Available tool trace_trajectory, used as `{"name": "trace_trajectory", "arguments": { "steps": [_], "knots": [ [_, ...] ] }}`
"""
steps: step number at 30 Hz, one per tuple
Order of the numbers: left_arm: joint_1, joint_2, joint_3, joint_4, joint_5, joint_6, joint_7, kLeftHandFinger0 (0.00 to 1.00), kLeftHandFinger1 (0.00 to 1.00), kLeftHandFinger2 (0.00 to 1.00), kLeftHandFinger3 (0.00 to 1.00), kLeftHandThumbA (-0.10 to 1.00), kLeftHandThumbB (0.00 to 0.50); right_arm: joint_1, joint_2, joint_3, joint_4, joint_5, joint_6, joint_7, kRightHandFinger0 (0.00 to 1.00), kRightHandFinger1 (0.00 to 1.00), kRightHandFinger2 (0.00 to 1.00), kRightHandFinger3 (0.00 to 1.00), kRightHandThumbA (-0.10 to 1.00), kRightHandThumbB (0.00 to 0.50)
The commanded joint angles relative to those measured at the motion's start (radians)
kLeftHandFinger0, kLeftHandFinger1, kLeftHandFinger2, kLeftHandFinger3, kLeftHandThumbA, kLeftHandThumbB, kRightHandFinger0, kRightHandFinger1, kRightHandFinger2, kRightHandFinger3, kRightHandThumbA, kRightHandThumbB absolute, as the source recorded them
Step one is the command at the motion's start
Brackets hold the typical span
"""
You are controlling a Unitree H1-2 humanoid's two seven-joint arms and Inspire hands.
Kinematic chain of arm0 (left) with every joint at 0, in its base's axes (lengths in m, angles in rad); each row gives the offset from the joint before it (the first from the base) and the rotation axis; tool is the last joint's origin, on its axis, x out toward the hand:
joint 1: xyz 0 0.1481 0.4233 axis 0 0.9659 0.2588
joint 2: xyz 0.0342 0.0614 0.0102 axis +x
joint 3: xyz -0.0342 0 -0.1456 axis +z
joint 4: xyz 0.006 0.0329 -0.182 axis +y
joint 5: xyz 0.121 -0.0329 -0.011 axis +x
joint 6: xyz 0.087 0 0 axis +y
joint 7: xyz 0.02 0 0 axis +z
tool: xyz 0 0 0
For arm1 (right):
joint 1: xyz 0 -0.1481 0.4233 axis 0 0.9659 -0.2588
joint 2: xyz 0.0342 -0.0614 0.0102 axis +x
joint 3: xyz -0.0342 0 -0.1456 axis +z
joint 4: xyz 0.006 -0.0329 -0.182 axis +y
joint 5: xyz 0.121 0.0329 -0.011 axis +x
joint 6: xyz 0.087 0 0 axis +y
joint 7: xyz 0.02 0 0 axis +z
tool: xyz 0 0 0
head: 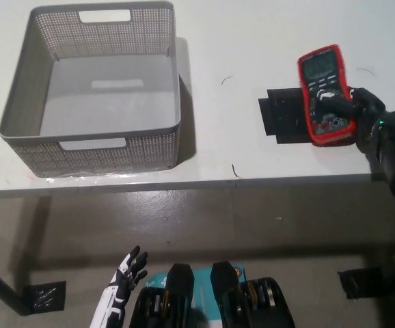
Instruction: Use the right hand to pick up a multimeter on the right side and put it into a container on the left side
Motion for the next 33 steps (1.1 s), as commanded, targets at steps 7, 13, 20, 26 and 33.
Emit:
{"name": "trace_trajectory", "arguments": {
  "steps": [7, 13, 20, 26, 33],
  "knots": [
    [0.042, -0.012, 0.006, -0.014, -0.006, -0.045, 0.007, 1.0, 1.0, 1.0, 1.0, 1.0, 0.453, -0.135, 0.116, -0.417, -0.066, 0.509, 0.168, 0.11, 0.0, 0.06, 0.59, 1.0, -0.1, 0.084],
    [0.043, -0.012, 0.007, -0.007, -0.01, -0.048, 0.005, 1.0, 1.0, 1.0, 1.0, 1.0, 0.43, -0.203, 0.195, -0.453, -0.151, 0.545, 0.258, 0.079, 0.0, 0.04, 0.61, 0.85, -0.1, 0.143],
    [0.046, -0.017, -0.002, 0.006, 0.002, -0.048, 0.007, 1.0, 1.0, 1.0, 1.0, 1.0, 0.434, -0.258, 0.292, -0.42, -0.274, 0.565, 0.31, 0.03, 0.0, 0.0, 0.6, 1.0, -0.1, 0.174],
    [0.044, -0.015, -0.01, 0.013, -0.006, -0.048, -0.004, 1.0, 1.0, 1.0, 1.0, 1.0, 0.438, -0.296, 0.31, -0.363, -0.239, 0.563, 0.329, 0.071, 0.0, 0.01, 0.62, 0.75, -0.1, 0.158],
    [0.051, -0.021, -0.019, 0.016, 0.021, -0.048, 0.011, 1.0, 1.0, 1.0, 1.0, 1.0, 0.408, -0.339, 0.337, -0.32, -0.24, 0.598, 0.349, 0.076, 0.0, 0.05, 0.58, 1.0, -0.1, 0.128]
  ]
}}
